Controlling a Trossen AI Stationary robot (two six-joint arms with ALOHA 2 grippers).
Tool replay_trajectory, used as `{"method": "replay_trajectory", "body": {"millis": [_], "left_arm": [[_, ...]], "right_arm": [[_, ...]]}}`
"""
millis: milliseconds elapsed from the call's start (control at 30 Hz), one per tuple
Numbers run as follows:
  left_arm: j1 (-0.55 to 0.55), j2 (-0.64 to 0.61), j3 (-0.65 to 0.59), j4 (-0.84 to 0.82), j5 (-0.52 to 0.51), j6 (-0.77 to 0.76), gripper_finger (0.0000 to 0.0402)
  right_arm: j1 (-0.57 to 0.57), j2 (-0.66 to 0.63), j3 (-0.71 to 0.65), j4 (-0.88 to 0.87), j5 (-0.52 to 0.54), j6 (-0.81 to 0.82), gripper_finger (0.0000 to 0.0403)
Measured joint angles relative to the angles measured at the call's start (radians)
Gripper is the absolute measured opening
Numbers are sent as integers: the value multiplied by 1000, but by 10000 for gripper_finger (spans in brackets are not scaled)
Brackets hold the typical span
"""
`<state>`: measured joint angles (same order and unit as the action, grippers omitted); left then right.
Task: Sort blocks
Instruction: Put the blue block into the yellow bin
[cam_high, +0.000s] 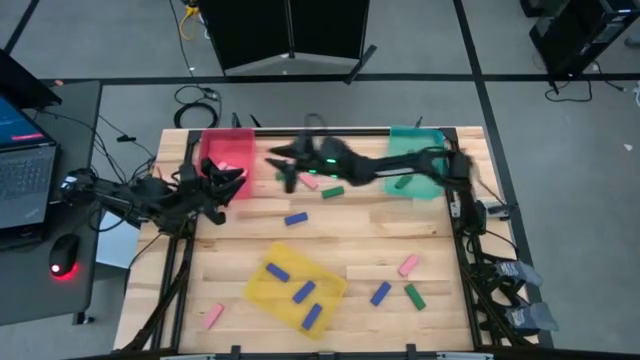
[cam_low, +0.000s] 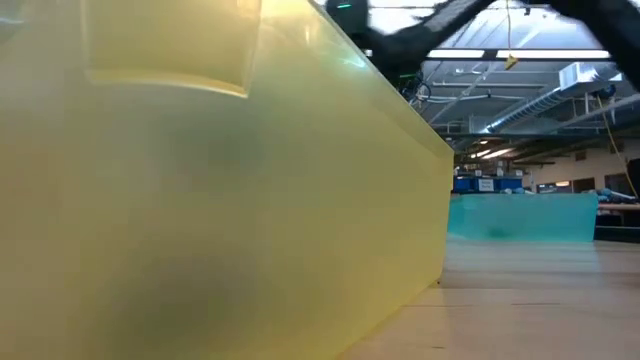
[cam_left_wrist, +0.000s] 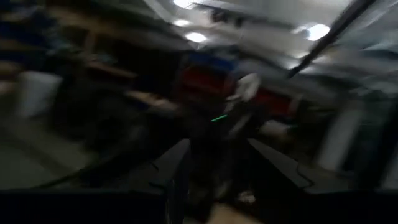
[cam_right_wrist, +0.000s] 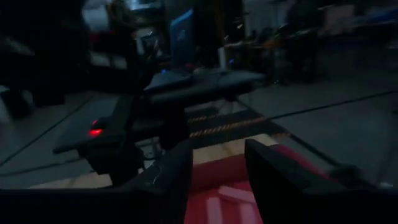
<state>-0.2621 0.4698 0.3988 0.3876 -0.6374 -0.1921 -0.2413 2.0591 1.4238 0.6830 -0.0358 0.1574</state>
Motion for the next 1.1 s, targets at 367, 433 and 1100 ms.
{"method": "replay_trajectory", "body": {"millis": [367,433,1100], "left_arm": [[126,108,23,-350,-46,-276,160],[160,167,44,-402,-4,-317,160],[380,1048,570,-776,488,-105,188]], "right_arm": [[-4,-573,-653,84,78,-3,158],[0,-665,-736,86,119,-11,158],[31,-1066,-1100,109,255,76,158]]}}
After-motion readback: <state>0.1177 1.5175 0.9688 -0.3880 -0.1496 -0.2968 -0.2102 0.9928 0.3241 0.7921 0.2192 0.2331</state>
